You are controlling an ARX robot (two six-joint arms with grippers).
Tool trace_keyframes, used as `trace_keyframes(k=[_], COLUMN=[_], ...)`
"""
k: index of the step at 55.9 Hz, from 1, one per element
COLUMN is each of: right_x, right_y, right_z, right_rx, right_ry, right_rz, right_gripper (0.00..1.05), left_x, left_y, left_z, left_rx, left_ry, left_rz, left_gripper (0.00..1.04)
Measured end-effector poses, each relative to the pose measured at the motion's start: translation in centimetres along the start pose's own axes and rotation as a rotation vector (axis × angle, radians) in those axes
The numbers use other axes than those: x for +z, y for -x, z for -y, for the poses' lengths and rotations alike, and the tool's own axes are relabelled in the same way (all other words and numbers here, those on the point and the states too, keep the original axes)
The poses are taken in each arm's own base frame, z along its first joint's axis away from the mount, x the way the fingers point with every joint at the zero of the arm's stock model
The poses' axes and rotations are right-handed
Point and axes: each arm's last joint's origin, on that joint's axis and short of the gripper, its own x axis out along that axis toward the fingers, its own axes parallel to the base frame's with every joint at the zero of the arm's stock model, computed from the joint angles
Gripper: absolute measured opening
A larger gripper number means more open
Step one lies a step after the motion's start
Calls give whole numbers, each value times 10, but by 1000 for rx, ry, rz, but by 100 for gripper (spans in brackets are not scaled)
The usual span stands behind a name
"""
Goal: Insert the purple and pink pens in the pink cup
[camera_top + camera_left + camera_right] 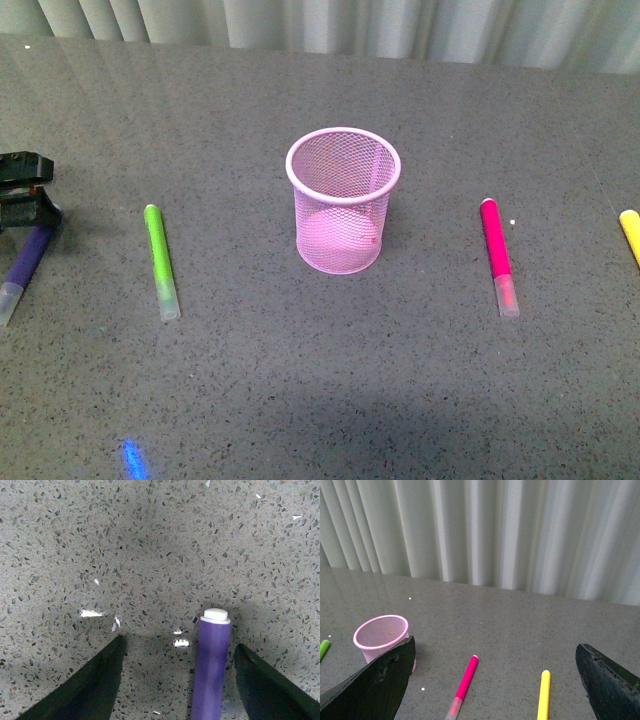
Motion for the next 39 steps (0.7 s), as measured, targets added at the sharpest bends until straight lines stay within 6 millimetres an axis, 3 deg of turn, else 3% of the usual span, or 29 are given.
trace_keyframes(k=[18, 25, 31, 39], right_x=[0, 0, 0, 0], right_y=[0, 0, 0, 0], right_z=[0, 0, 0, 0], right_rx=[0, 0, 0, 0], right_ry=[0, 0, 0, 0], right_rz=[0, 0, 0, 0], right_gripper=[97, 97, 97, 97], left_x=[-5, -16, -22, -3], left_y=[1, 11, 33, 99], left_z=[4, 4, 2, 2], left_rx=[-13, -21, -57, -121], left_ry=[8, 17, 49, 50], left_rz=[-3, -4, 15, 172], left_gripper=[13, 9, 9, 9])
